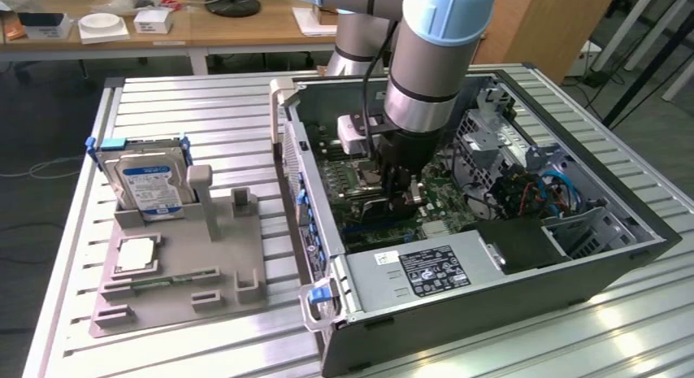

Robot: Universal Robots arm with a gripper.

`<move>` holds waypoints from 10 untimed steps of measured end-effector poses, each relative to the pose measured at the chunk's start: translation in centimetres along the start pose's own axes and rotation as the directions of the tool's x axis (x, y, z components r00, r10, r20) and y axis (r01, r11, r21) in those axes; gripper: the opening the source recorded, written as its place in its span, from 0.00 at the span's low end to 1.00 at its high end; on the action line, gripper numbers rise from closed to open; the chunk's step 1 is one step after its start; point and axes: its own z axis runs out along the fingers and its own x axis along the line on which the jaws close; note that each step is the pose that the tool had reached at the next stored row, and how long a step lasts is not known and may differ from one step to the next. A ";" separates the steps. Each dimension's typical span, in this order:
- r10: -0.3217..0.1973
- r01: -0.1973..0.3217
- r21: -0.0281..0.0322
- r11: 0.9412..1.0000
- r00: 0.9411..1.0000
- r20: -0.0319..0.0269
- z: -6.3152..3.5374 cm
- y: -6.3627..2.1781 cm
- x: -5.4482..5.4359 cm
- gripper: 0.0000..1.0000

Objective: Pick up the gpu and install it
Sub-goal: 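Insert the gpu into the slot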

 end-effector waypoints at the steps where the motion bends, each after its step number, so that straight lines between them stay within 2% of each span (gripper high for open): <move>1: 0.000 0.000 0.000 1.000 1.000 0.000 0.03 0.00 0.0 0.26; 10: 0.000 0.000 0.000 1.000 1.000 0.000 0.14 0.04 0.0 0.26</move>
